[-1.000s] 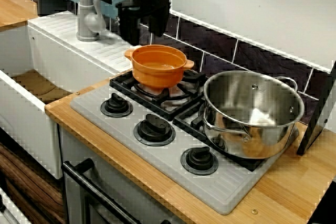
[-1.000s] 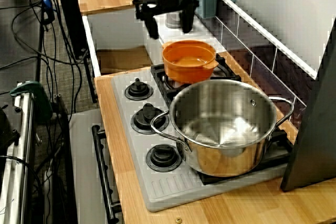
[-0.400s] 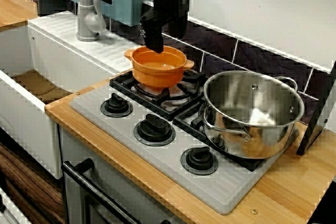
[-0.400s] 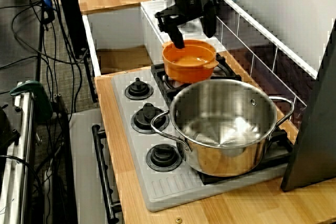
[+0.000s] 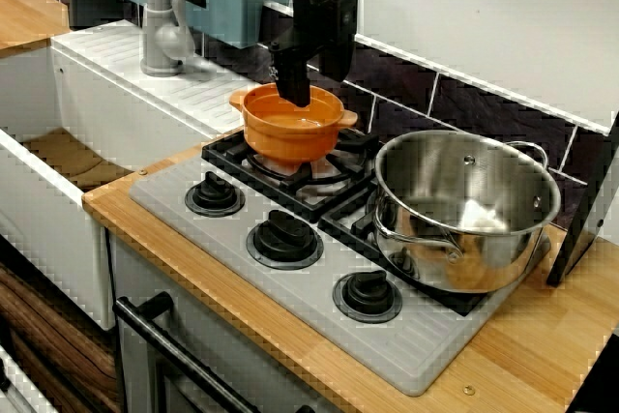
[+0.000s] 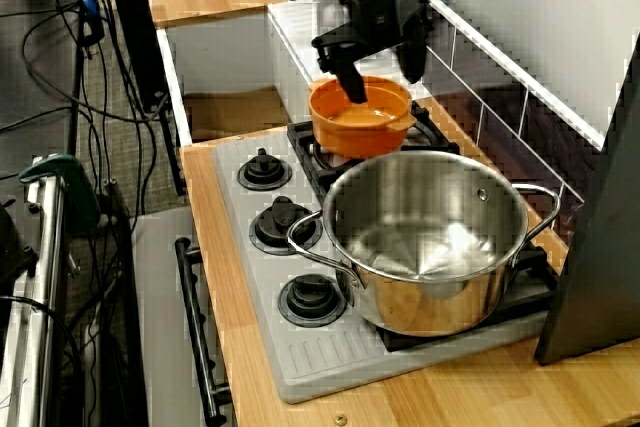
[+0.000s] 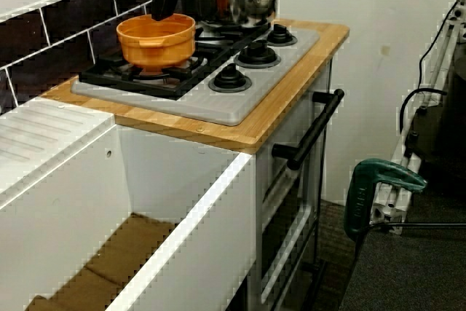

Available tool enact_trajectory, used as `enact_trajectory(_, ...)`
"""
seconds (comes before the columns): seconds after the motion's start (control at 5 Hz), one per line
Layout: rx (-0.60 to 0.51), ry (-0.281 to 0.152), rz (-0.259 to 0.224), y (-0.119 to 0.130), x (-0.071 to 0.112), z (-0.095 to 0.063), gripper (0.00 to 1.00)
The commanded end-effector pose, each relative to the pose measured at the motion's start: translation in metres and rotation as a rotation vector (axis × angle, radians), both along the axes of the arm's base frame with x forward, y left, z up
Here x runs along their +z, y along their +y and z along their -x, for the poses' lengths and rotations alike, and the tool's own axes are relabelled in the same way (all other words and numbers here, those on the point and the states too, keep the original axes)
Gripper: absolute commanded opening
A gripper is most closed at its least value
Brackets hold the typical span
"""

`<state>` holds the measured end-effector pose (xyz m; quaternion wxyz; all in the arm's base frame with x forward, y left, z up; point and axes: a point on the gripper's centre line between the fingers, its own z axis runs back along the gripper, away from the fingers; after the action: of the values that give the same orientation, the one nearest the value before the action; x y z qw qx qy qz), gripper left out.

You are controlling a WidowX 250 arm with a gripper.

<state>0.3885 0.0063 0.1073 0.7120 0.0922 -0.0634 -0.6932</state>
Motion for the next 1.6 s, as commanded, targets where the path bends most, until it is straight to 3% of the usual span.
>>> enact_trajectory(0.0,-0.005,-0.02,0.015,-0.002,0.013,-0.006,1.0)
enact_trajectory(0.6,0.023,0.01,0.034,-0.008,0.003,-0.012,1.0)
enact_trajectory(1.0,0.06,0.038,0.011,-0.01,-0.015,-0.014,1.0)
enact_trajectory(1.2,0.063,0.041,0.007,-0.011,-0.018,-0.012,0.0)
enact_trajectory(1.4,0.063,0.045,0.003,-0.01,-0.01,-0.009,0.0)
